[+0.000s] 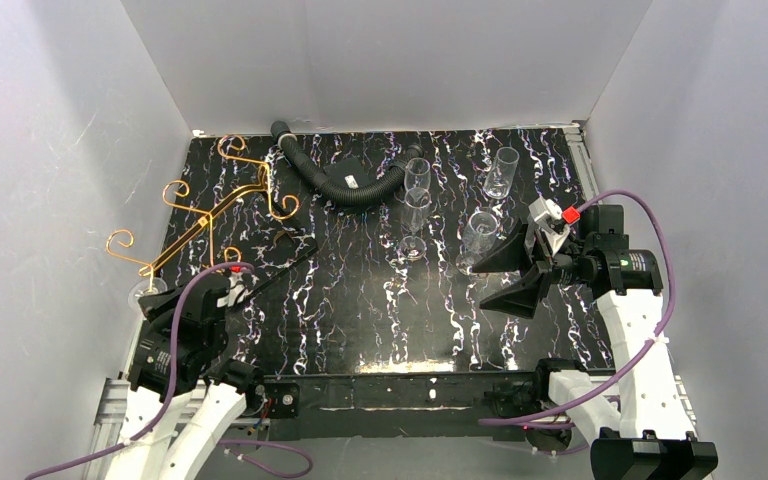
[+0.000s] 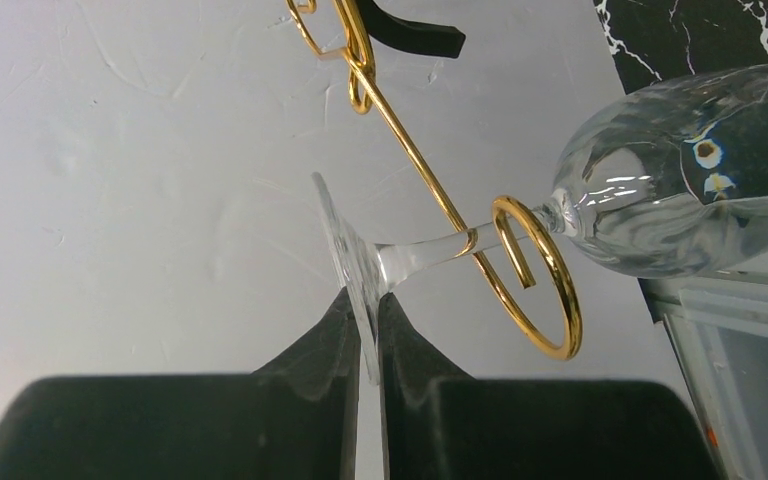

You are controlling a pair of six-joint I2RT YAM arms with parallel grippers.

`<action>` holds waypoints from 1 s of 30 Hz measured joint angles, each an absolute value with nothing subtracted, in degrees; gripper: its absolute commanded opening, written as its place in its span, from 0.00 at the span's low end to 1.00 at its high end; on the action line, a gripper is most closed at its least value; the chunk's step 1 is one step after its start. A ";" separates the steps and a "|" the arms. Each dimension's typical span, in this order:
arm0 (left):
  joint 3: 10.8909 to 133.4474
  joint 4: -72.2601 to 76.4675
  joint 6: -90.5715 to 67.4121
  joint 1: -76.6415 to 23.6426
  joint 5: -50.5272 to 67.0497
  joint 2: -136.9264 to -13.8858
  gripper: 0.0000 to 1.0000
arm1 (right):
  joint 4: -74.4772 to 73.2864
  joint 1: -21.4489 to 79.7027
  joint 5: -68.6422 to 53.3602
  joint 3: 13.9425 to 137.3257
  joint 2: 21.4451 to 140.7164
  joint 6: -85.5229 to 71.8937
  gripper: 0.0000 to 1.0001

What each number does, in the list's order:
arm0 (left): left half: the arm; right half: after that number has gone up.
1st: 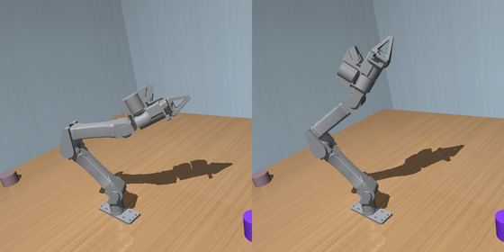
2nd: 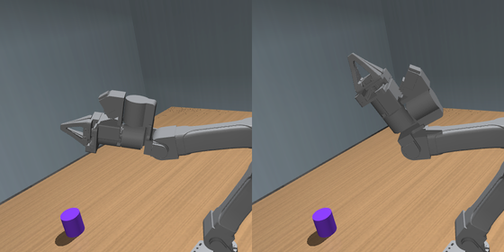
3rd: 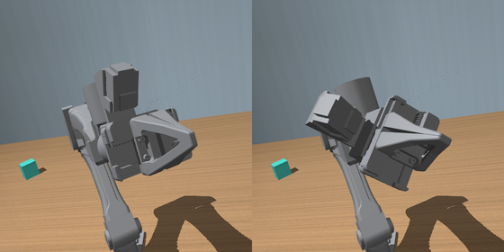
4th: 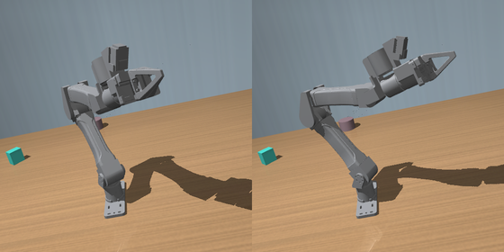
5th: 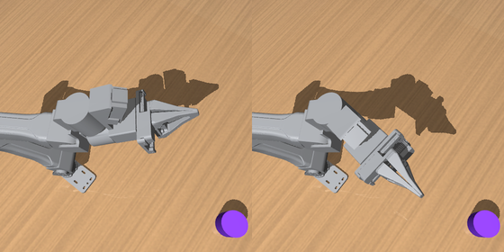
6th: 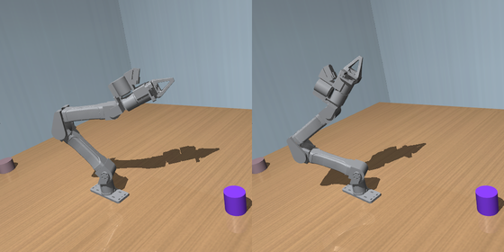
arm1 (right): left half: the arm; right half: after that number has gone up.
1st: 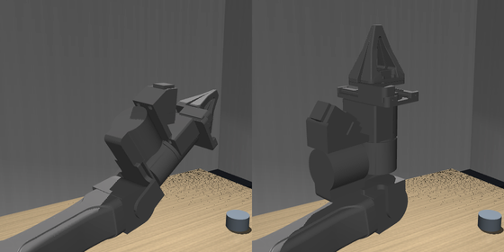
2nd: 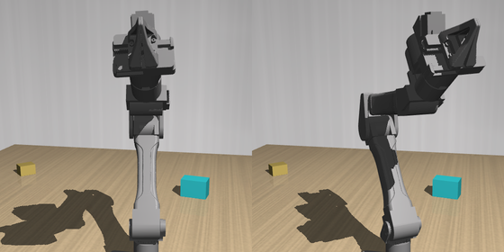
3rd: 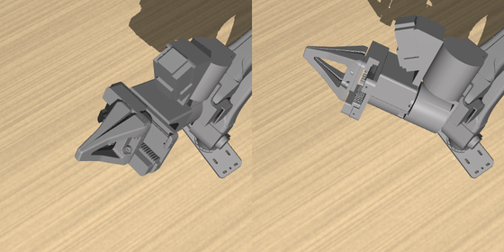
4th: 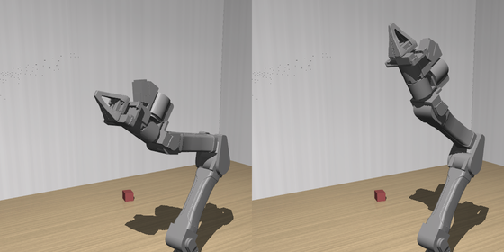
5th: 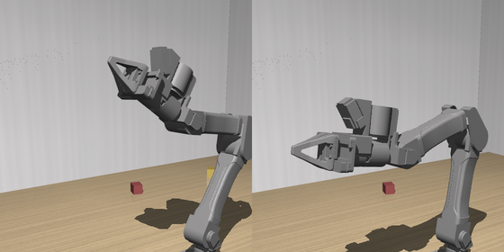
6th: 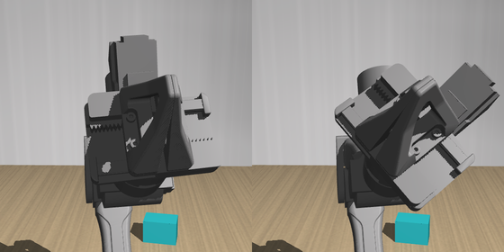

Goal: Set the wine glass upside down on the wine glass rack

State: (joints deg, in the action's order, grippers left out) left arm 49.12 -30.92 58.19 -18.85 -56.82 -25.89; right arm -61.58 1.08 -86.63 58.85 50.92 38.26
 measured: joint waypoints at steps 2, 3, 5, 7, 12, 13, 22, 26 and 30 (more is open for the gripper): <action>49.28 -31.99 57.47 -18.85 -56.86 -25.89 0.00 | -61.60 1.08 -86.63 58.85 50.92 38.39 0.89; 49.47 -32.73 57.04 -18.85 -56.90 -25.89 0.00 | -61.60 1.08 -86.63 58.85 50.92 38.44 0.89; 49.91 -34.22 56.16 -18.85 -57.04 -25.87 0.00 | -61.60 1.08 -86.63 58.85 50.92 38.57 0.89; 50.52 -36.03 54.78 -18.85 -57.01 -25.76 0.00 | -61.60 1.08 -86.63 58.85 50.92 38.68 0.89; 51.94 -40.71 50.87 -19.00 -56.34 -24.49 0.00 | -61.58 1.08 -86.63 58.85 50.92 38.81 0.89; 52.12 -41.23 50.33 -19.20 -56.03 -24.27 0.00 | -61.56 1.08 -86.63 58.85 50.94 38.81 0.89; 55.96 -45.58 45.32 -21.23 -53.30 -24.18 0.00 | -61.39 1.08 -86.63 58.85 51.13 38.52 0.89; 57.71 -46.89 43.48 -22.09 -52.58 -25.32 0.00 | -61.25 1.08 -86.63 58.85 51.48 38.22 0.89; 58.57 -47.11 41.65 -22.92 -51.86 -27.03 0.00 | -61.12 1.08 -86.63 58.85 51.72 37.98 0.89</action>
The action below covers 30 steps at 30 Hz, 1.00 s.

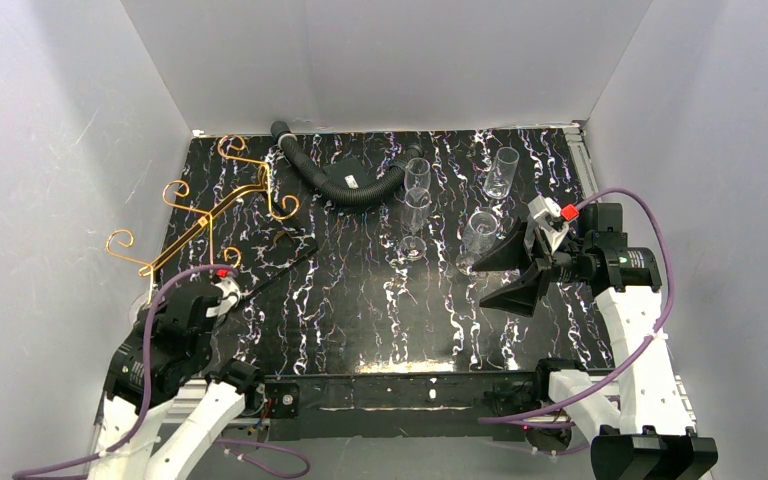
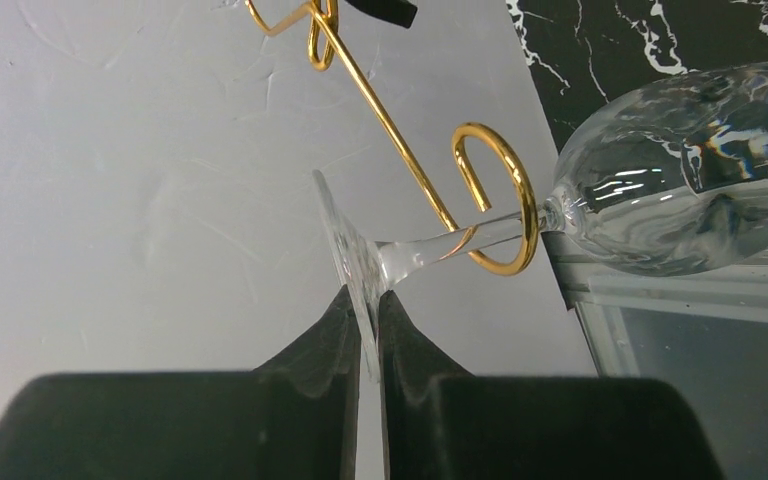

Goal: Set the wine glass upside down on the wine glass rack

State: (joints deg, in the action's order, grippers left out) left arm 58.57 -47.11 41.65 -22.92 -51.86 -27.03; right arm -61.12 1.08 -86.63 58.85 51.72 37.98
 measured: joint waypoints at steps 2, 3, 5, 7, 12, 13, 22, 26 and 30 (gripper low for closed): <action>58.92 -47.11 40.82 -23.20 -51.44 -28.18 0.00 | -61.10 1.08 -86.61 58.85 51.83 37.91 0.89; 59.13 -47.07 40.45 -23.38 -51.31 -28.93 0.00 | -61.08 1.08 -86.63 58.85 51.86 37.89 0.89; 59.33 -46.78 39.99 -23.57 -51.11 -30.30 0.00 | -61.04 1.08 -86.63 58.85 51.86 37.89 0.89; 59.33 -46.33 39.92 -23.77 -50.96 -31.27 0.00 | -60.97 1.08 -86.63 58.85 51.86 37.87 0.89; 57.54 -42.50 41.21 -23.77 -51.53 -31.90 0.00 | -60.90 1.08 -86.63 58.85 51.86 37.87 0.89; 56.34 -41.47 41.85 -23.77 -51.81 -31.88 0.00 | -60.90 1.08 -86.63 58.85 51.86 37.87 0.89; 48.03 -37.43 45.63 -23.59 -55.07 -30.22 0.15 | -60.64 1.08 -86.63 58.85 51.86 37.85 0.89; 48.03 -36.77 45.21 -23.55 -55.13 -29.91 0.27 | -60.36 1.08 -86.63 58.85 51.86 37.82 0.89; 48.05 -36.77 44.07 -23.53 -54.85 -29.89 0.38 | -60.23 1.08 -86.63 58.85 51.86 37.78 0.89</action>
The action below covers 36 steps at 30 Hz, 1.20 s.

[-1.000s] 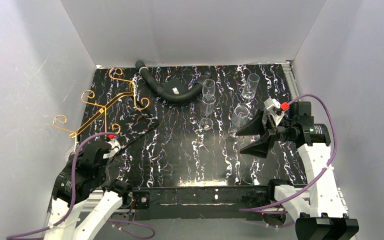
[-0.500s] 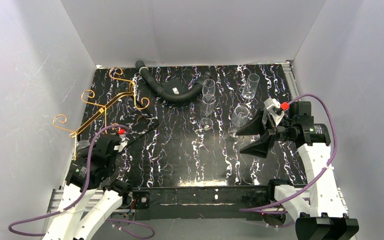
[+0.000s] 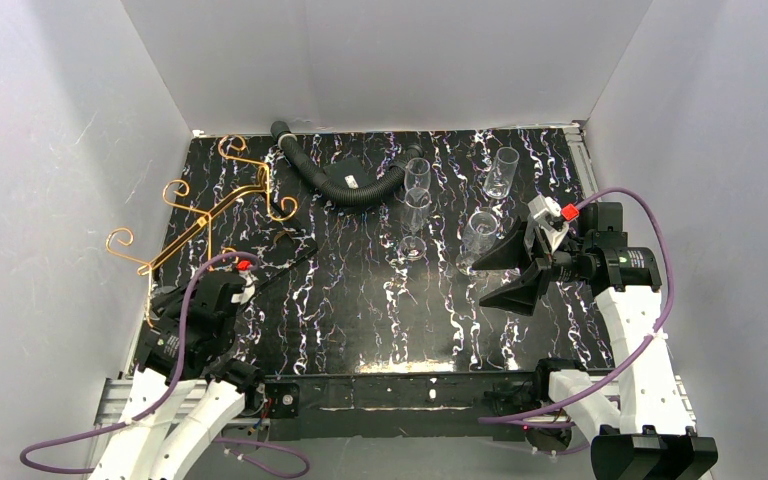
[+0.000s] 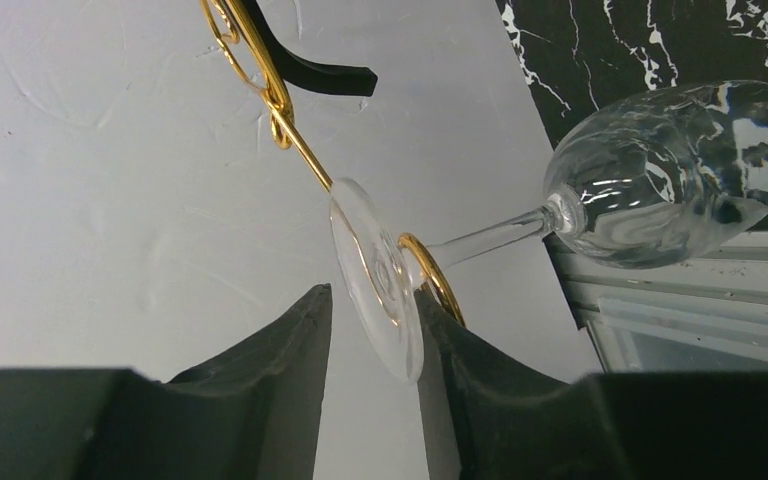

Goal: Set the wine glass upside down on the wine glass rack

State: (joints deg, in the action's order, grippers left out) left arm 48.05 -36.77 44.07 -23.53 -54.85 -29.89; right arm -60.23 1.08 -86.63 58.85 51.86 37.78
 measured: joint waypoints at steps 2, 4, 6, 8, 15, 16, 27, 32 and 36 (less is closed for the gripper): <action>48.18 -36.95 43.35 -23.53 -54.85 -29.93 0.42 | -60.23 1.08 -86.63 58.85 51.86 37.78 0.89; 48.77 -37.45 42.37 -23.53 -54.76 -30.15 0.47 | -60.20 1.08 -86.61 58.85 51.86 37.76 0.89; 49.63 -38.00 41.36 -23.53 -54.61 -30.50 0.51 | -60.20 1.08 -86.61 58.85 51.86 37.76 0.89; 50.96 -39.03 40.03 -23.53 -54.24 -31.09 0.54 | -60.20 1.08 -86.63 58.85 51.90 37.76 0.89; 54.94 -42.83 35.70 -23.53 -52.73 -33.08 0.64 | -60.03 1.08 -86.61 58.85 52.01 37.74 0.89; 55.35 -43.27 35.24 -23.53 -52.60 -33.30 0.66 | -60.03 1.08 -86.63 58.85 52.01 37.74 0.89; 59.40 -48.29 29.82 -23.53 -50.24 -35.35 0.81 | -59.99 1.08 -86.61 58.85 52.03 37.71 0.89; 60.12 -49.78 27.81 -23.53 -48.56 -35.44 0.85 | -59.94 1.08 -86.63 58.83 52.14 37.71 0.89; 61.12 -50.74 26.41 -23.53 -47.29 -35.86 0.86 | -59.92 1.08 -86.63 58.83 52.16 37.71 0.89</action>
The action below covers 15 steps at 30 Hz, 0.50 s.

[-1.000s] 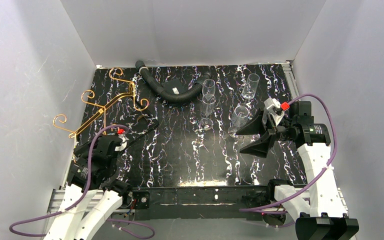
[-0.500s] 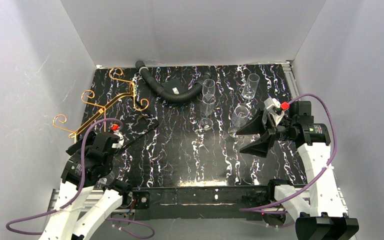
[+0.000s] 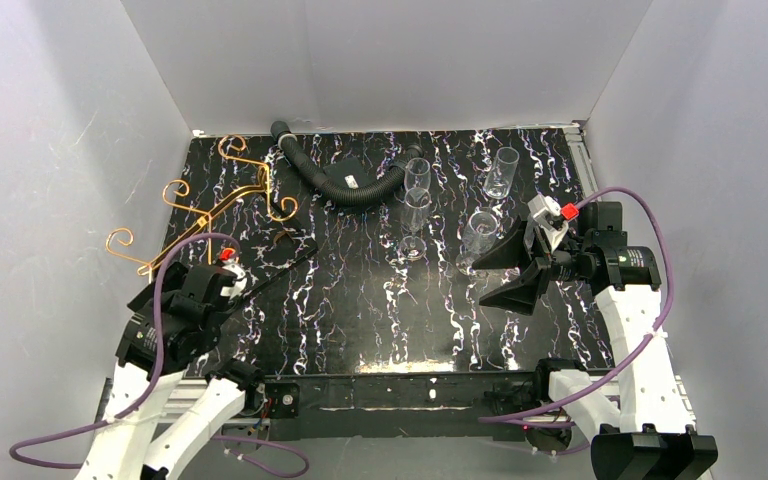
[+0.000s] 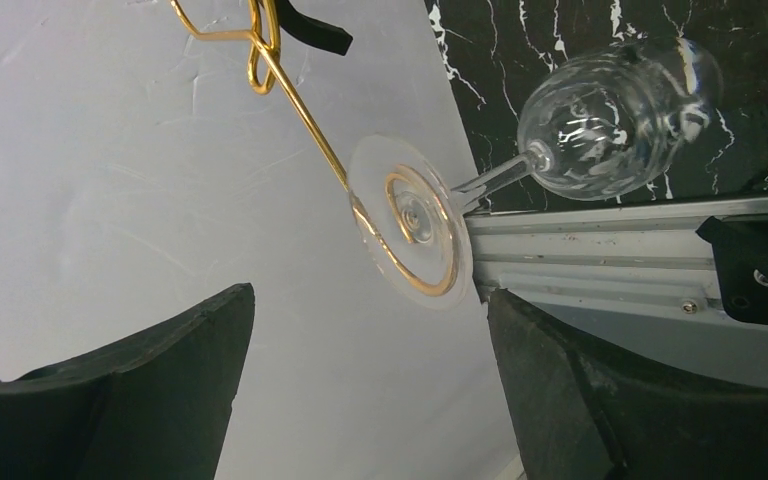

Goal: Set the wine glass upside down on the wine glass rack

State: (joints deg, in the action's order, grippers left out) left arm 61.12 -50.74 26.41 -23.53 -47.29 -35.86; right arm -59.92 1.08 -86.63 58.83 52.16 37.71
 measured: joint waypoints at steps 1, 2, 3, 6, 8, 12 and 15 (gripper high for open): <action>61.69 -51.11 25.98 -23.53 -46.96 -35.99 0.87 | -59.92 1.08 -86.61 58.83 52.16 37.71 0.89; 62.13 -51.37 25.61 -23.53 -46.74 -36.07 0.88 | -59.92 1.08 -86.63 58.83 52.16 37.71 0.89; 62.76 -51.75 25.02 -23.53 -46.26 -36.18 0.88 | -59.92 1.08 -86.63 58.83 52.16 37.71 0.89; 64.53 -52.80 23.42 -23.53 -44.91 -36.25 0.89 | -59.92 1.08 -86.63 58.83 52.16 37.71 0.89; 65.80 -53.63 22.20 -23.53 -43.83 -36.29 0.92 | -59.92 1.08 -86.63 58.83 52.16 37.71 0.89; 68.93 -54.02 19.09 -23.53 -41.28 -36.62 0.98 | -59.92 1.08 -86.63 58.83 52.16 37.71 0.89; 71.79 -54.04 16.03 -23.53 -38.74 -37.04 0.98 | -59.92 1.08 -86.61 58.83 52.18 37.71 0.89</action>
State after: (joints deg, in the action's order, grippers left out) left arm 71.79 -54.04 16.03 -23.53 -38.74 -37.04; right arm -59.92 1.08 -86.61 58.83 52.18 37.71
